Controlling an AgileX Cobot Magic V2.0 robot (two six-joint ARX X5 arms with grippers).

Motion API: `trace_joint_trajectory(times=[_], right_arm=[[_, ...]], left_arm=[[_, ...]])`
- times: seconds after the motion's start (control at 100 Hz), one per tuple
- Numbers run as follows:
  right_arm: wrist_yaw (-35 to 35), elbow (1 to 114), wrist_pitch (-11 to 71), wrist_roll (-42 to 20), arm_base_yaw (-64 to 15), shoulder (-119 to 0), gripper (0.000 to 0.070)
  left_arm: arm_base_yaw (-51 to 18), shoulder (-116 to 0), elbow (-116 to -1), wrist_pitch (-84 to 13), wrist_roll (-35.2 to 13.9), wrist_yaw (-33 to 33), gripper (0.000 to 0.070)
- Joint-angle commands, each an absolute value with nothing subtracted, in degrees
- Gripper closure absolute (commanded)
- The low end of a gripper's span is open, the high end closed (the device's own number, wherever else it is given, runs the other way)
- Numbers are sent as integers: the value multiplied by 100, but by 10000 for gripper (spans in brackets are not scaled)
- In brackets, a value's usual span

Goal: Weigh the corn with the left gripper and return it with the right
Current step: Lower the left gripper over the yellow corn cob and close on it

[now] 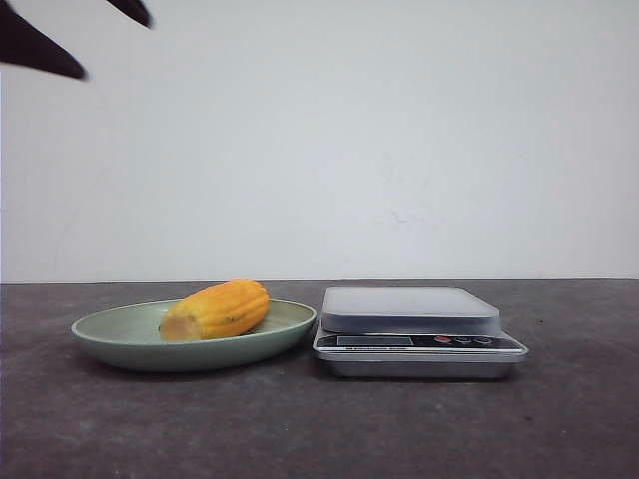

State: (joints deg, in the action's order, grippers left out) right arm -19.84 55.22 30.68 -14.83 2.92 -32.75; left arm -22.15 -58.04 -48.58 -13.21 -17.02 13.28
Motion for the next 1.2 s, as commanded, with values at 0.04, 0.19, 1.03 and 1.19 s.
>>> trace_joint_trajectory(times=[0.04,0.19,1.03,1.19], right_arm=[[-2370,5605,2950,-1332,183,-3452,216],[-2305,5605,3055,-1295,82,-3710,216],[-2403,5605,3315,-1007,-108,-3769,216],[-2401,5605,3308,-1007,-108,-3769,216]], left_arm=[[-2512,-6377,-4917,-976,-1435,1133,196],[-2816,-7194,-4919,-644,-1361,735,196],[-3387,-9111,-4921,1,-1461,-517,230],[-3382,-9111,-4921,3,-1466,-519,230]])
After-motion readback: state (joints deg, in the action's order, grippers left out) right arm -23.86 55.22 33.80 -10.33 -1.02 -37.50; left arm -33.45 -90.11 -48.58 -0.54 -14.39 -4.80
